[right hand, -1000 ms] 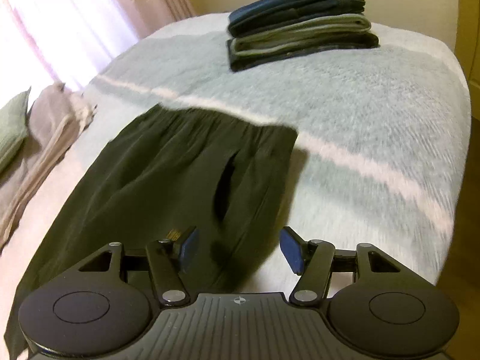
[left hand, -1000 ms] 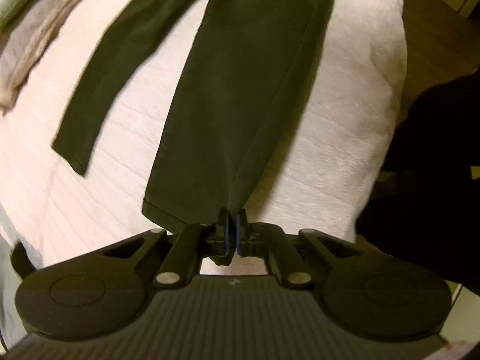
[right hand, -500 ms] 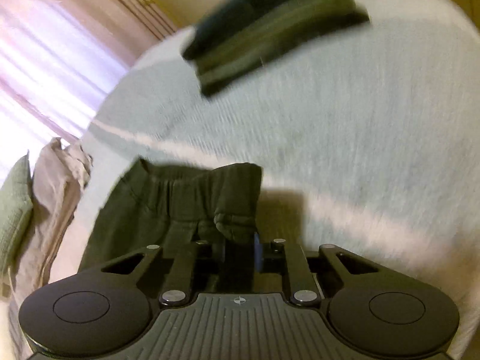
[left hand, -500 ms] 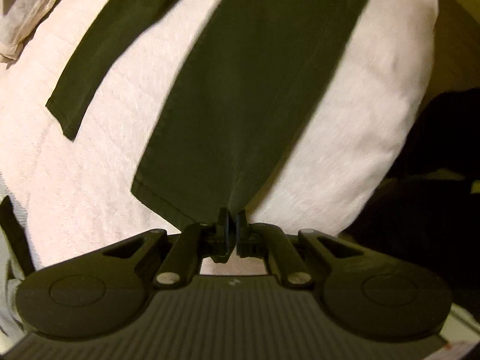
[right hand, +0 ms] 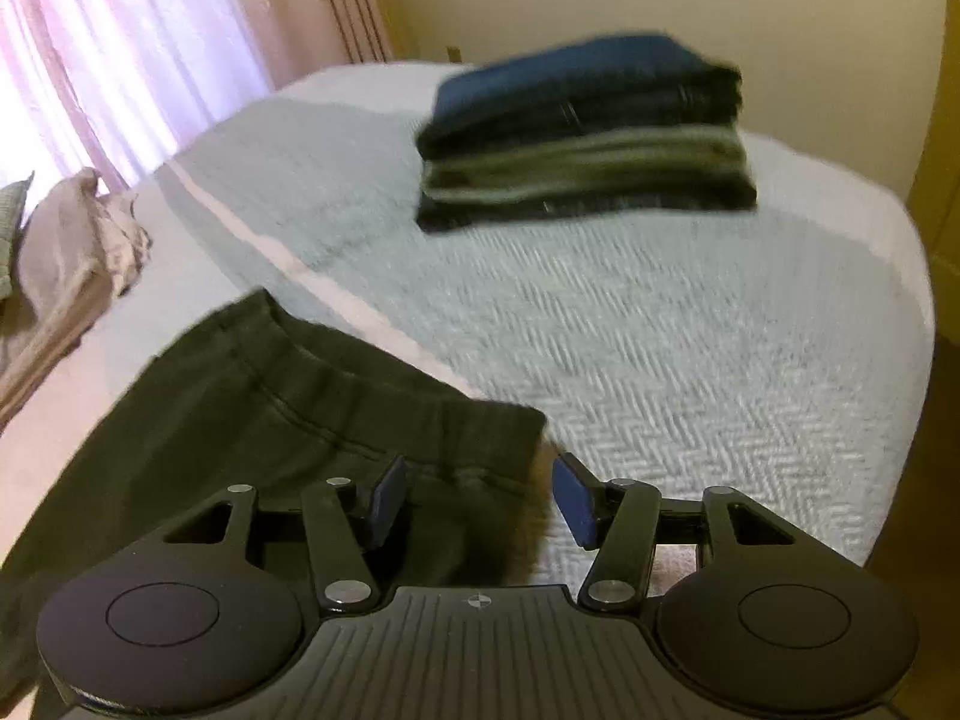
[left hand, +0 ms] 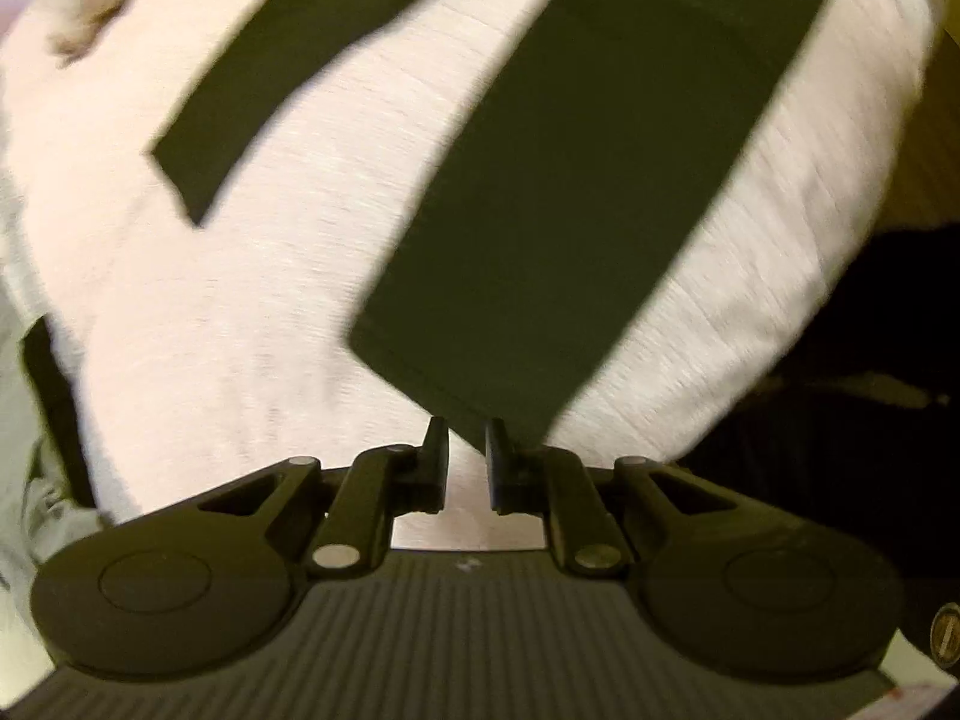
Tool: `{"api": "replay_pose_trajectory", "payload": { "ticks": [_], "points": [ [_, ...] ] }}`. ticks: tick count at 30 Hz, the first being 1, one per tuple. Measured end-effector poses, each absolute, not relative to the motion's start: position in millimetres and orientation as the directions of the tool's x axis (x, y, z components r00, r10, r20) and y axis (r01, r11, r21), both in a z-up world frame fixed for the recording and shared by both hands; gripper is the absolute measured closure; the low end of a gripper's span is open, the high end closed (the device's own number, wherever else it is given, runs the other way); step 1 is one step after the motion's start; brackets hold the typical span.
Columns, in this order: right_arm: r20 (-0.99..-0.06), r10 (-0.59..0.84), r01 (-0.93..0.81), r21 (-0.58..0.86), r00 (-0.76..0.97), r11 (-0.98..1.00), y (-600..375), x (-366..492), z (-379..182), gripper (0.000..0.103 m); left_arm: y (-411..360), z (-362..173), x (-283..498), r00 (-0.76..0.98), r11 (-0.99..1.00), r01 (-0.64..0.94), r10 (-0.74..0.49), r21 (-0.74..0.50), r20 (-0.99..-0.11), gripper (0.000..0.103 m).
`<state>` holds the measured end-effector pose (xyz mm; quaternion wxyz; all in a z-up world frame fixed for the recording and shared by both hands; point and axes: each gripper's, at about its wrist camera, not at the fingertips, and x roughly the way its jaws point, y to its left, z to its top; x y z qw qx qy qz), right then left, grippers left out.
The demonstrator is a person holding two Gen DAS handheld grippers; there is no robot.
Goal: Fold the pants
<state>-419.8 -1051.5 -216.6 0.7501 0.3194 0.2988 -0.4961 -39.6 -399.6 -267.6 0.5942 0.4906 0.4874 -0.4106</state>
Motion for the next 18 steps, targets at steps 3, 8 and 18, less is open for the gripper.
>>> {"api": "replay_pose_trajectory", "payload": {
  "ticks": [3,8,18],
  "points": [
    [-0.746,-0.527,0.896,0.217,0.408,0.386,-1040.9,-394.7,-203.1,0.051,-408.8,-252.3,-24.8,0.214,0.268,0.945,-0.063,0.19,-0.975,0.088],
    [-0.744,-0.384,0.737,0.212,0.547,0.641,-1024.5,-318.6,-192.9,0.051,-444.6,-248.5,3.2,0.237,0.333,0.927,-0.162,0.173,-0.958,0.08],
    [-0.799,-0.276,0.518,0.052,0.534,0.854,-1056.2,-210.5,-192.5,0.05,-573.2,-284.4,77.2,0.195,0.241,0.964,-0.371,0.109,-0.908,0.075]
  ]
}}
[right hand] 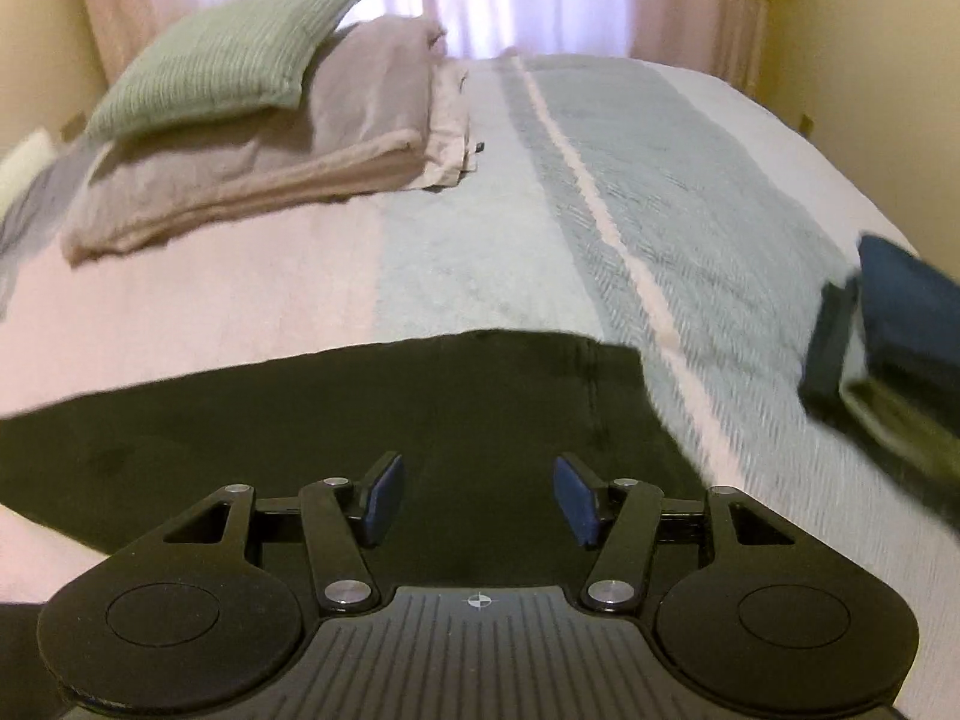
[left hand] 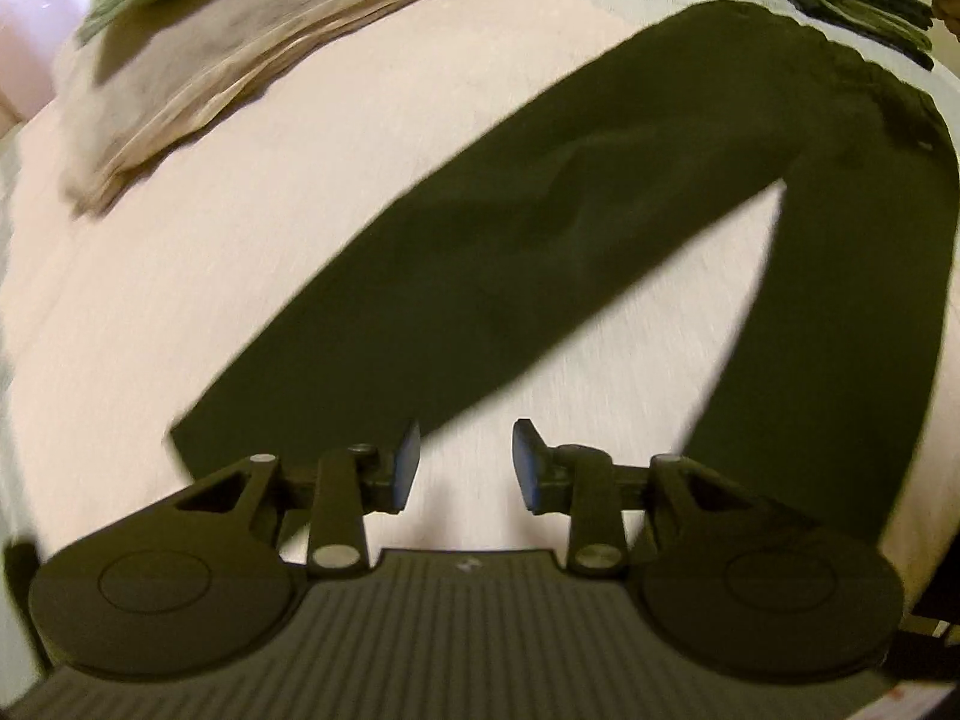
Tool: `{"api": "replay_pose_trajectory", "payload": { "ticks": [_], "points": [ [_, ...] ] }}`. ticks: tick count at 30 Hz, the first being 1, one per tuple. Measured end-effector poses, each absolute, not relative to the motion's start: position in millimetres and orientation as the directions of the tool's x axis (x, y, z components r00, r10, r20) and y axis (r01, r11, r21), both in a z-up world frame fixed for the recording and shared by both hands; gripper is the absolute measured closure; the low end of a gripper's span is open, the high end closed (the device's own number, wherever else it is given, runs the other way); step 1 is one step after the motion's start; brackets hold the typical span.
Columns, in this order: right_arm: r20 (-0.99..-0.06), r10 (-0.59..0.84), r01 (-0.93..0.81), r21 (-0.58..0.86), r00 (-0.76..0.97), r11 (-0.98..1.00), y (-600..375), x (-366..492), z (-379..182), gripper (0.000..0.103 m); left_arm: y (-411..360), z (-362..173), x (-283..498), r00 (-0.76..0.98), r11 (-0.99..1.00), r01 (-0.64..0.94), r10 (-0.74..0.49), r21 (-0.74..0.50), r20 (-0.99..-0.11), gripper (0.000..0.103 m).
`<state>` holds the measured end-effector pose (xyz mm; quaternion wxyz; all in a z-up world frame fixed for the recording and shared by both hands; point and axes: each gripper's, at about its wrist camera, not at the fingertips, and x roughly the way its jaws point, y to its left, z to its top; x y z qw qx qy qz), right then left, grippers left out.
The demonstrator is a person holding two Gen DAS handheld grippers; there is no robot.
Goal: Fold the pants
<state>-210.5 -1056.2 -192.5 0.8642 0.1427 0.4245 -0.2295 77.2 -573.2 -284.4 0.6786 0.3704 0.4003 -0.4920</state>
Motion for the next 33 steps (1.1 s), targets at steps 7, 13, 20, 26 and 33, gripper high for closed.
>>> {"api": "replay_pose_trajectory", "payload": {
  "ticks": [7,13,20,26,33],
  "points": [
    [-0.846,-0.233,0.545,0.079,0.48,0.835,-1154.2,-185.3,-230.8,0.05,-693.0,-306.9,89.7,0.16,0.191,0.978,-0.452,0.08,-0.878,0.072],
    [-0.885,-0.092,0.527,0.187,0.457,0.829,-1236.7,-171.7,-296.5,0.05,-783.6,-318.5,65.8,0.166,0.218,0.973,-0.465,0.068,-0.87,0.064],
    [-0.839,0.059,0.51,0.383,0.541,0.77,-1279.7,-191.6,-312.7,0.103,-855.1,-336.8,22.1,0.118,0.203,0.979,-0.427,0.032,-0.897,0.063],
    [-0.795,0.07,0.357,0.346,0.602,0.868,-1308.9,-166.7,-285.0,0.103,-895.6,-334.7,5.1,0.098,0.16,0.987,-0.46,0.026,-0.882,0.063],
    [-0.817,0.0,0.43,0.304,0.577,0.85,-1297.8,-190.9,-308.6,0.088,-893.0,-327.8,5.7,0.104,0.155,0.987,-0.45,0.037,-0.887,0.062]
  ]
}}
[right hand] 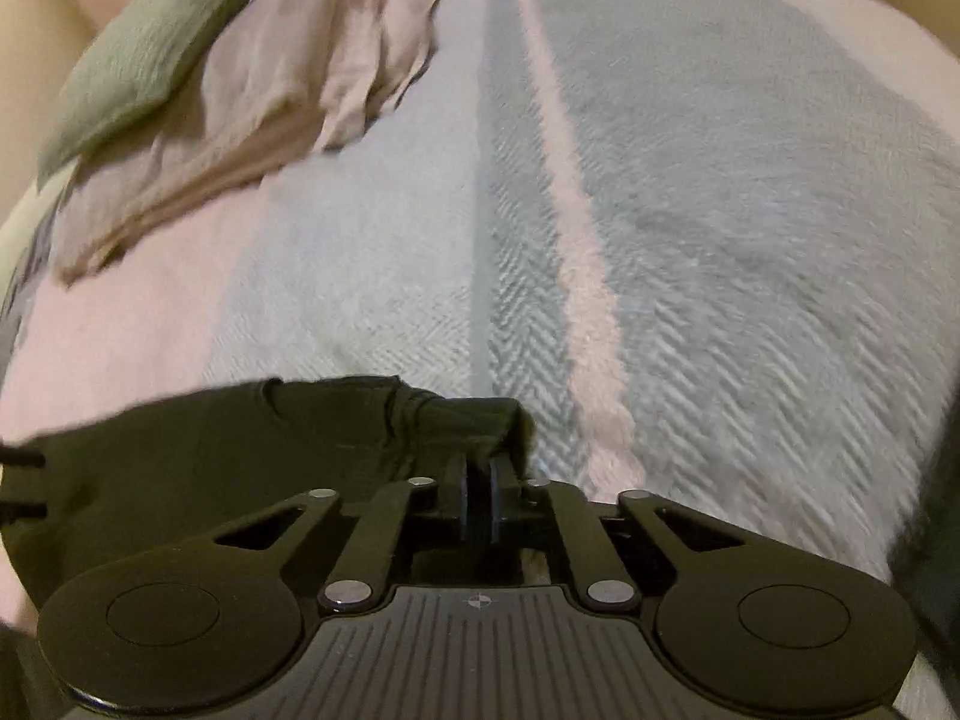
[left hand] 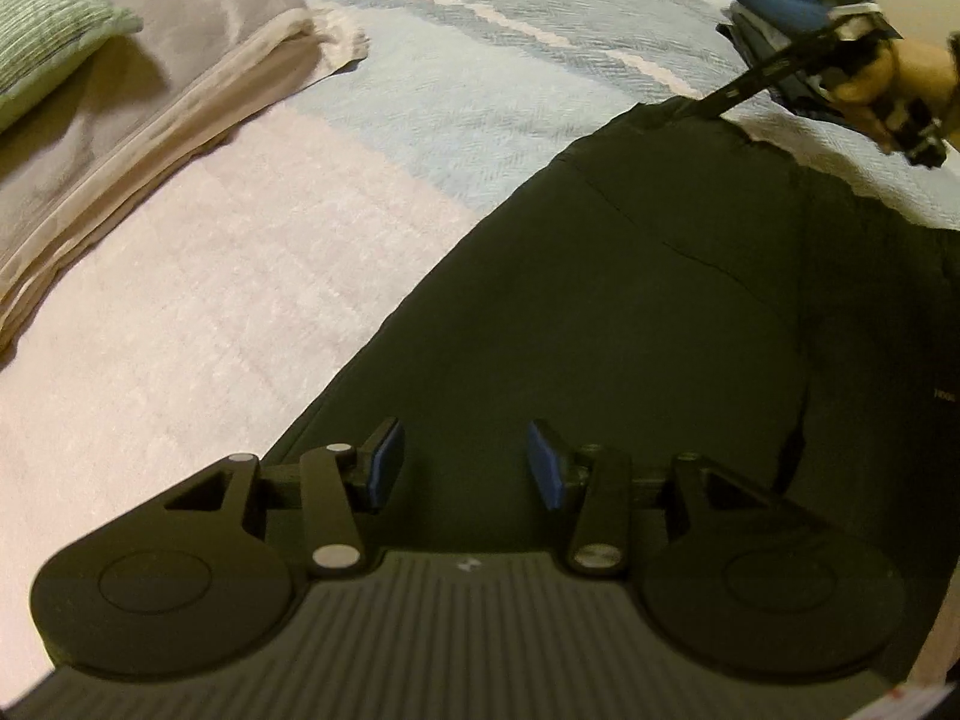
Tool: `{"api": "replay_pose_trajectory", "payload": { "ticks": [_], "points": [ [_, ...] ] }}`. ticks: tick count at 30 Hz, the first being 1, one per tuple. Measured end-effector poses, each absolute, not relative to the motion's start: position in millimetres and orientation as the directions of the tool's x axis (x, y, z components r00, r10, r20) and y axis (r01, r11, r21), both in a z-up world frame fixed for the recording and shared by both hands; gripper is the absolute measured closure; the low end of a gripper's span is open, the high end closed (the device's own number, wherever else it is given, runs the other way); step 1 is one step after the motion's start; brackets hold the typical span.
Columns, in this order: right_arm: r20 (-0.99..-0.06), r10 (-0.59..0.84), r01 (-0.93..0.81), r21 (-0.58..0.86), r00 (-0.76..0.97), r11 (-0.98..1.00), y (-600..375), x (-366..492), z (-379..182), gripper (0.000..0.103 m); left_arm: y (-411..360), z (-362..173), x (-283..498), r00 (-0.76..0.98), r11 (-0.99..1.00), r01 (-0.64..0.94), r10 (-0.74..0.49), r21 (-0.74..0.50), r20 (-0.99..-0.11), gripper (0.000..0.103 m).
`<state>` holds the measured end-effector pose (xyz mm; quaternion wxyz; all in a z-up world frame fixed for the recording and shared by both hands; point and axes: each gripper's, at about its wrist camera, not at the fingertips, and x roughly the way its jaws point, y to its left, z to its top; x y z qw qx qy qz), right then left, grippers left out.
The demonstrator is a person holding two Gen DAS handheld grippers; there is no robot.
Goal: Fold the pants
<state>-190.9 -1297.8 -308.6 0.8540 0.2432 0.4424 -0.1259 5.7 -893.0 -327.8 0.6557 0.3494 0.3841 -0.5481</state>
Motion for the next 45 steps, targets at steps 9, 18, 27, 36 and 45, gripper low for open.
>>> {"api": "replay_pose_trajectory", "payload": {
  "ticks": [9,18,27,36,45],
  "points": [
    [-0.769,0.029,0.412,0.374,0.639,0.831,-1196.1,-267.8,-256.1,0.066,-829.6,-316.7,-2.0,0.108,0.265,0.964,-0.424,-0.009,-0.899,0.061],
    [-0.888,-0.011,0.497,0.247,0.46,0.832,-1164.5,-306.6,-275.5,0.06,-760.1,-301.5,-27.2,0.129,0.396,0.918,-0.389,-0.039,-0.912,0.059],
    [-0.887,0.037,0.394,0.241,0.46,0.887,-1096.5,-288.8,-210.5,0.032,-659.5,-249.7,-56.3,0.246,0.654,0.756,-0.323,-0.027,-0.914,0.049],
    [-0.917,0.015,0.323,0.155,0.398,0.934,-983.5,-296.1,-182.5,0.024,-533.2,-223.4,-103.6,0.28,0.848,0.529,-0.213,-0.035,-0.936,0.016],
    [-0.932,-0.007,0.27,0.098,0.362,0.958,-884.4,-308.6,-167.0,0.017,-448.5,-207.8,-138.1,0.326,0.896,0.444,-0.166,-0.004,-0.931,0.001]
  ]
}}
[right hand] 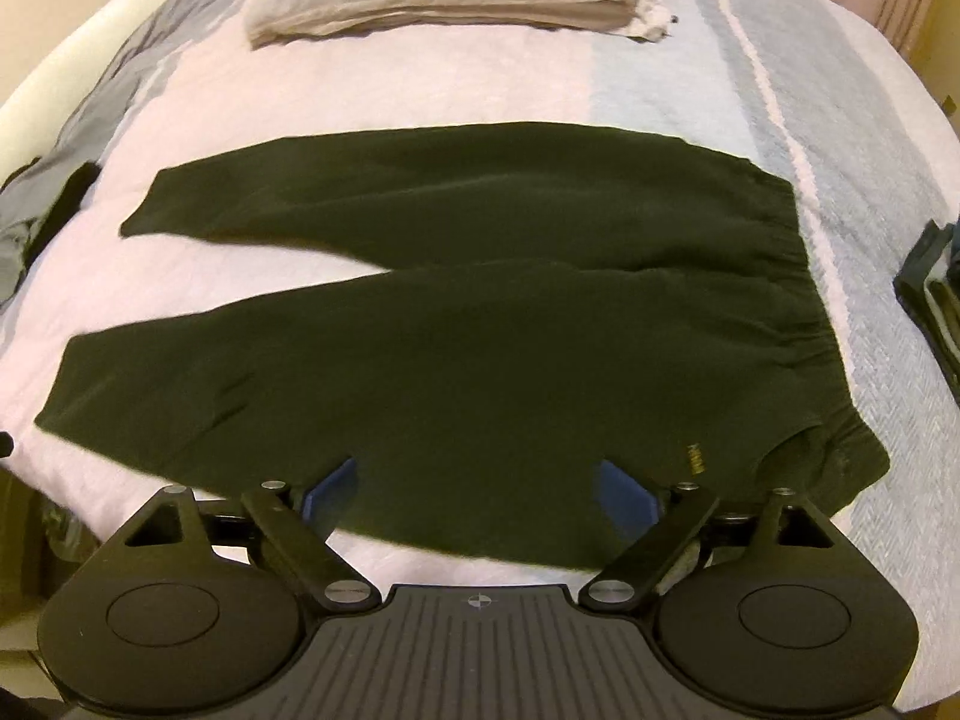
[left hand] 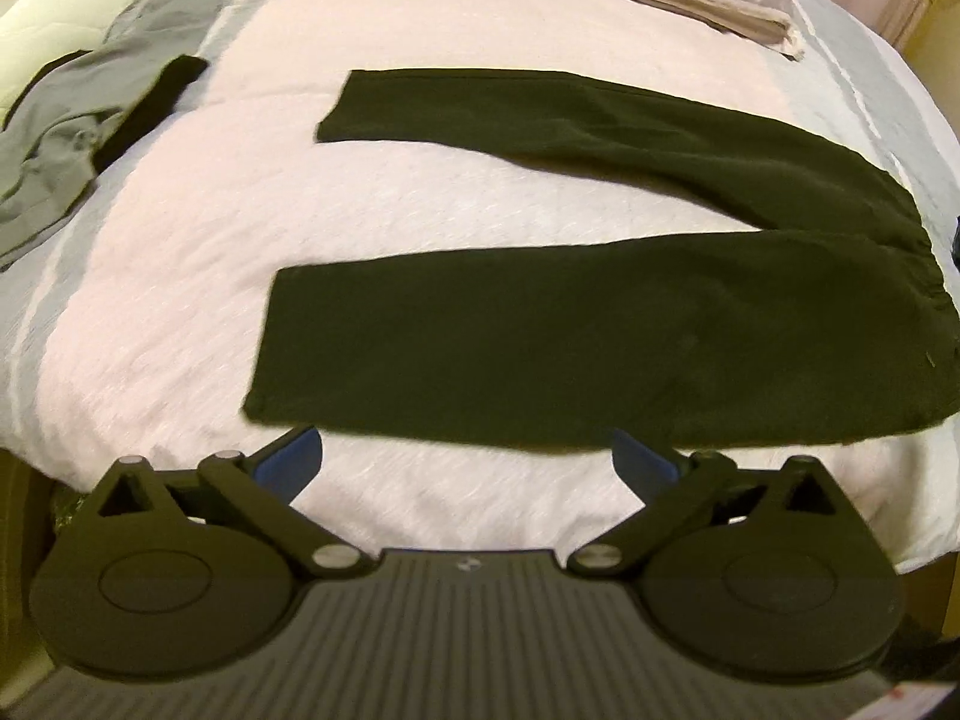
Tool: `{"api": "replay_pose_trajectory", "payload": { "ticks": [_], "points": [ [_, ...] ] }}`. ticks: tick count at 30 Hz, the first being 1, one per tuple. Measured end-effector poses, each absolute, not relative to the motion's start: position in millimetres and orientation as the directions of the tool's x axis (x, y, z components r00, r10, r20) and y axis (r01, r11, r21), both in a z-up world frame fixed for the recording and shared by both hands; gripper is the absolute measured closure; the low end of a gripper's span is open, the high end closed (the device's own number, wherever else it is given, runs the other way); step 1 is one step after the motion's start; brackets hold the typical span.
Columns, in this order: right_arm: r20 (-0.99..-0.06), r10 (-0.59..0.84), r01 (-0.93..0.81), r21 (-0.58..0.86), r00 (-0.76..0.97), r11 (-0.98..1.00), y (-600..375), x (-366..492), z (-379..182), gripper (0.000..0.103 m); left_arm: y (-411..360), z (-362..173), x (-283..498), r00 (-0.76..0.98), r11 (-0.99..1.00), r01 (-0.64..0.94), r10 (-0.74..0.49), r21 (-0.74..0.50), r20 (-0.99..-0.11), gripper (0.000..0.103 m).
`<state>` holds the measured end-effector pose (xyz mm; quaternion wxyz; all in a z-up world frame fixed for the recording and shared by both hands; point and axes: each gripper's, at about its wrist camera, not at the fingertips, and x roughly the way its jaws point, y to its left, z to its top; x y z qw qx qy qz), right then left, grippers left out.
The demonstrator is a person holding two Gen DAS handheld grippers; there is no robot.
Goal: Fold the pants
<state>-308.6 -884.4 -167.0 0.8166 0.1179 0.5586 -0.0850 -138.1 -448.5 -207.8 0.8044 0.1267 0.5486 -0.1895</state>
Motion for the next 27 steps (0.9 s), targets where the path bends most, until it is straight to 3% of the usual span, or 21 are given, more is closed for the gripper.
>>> {"api": "replay_pose_trajectory", "payload": {
  "ticks": [12,27],
  "points": [
    [-0.945,0.001,0.202,0.071,0.327,0.977,-877.9,-321.7,-152.5,0.016,-451.9,-198.0,-161.1,0.346,0.904,0.427,-0.177,-0.013,-0.921,0.001],
    [-0.947,-0.061,0.324,0.047,0.316,0.945,-923.5,-363.6,-144.8,0.016,-514.3,-185.8,-173.8,0.347,0.852,0.524,-0.225,-0.011,-0.911,0.001]
  ]
}}
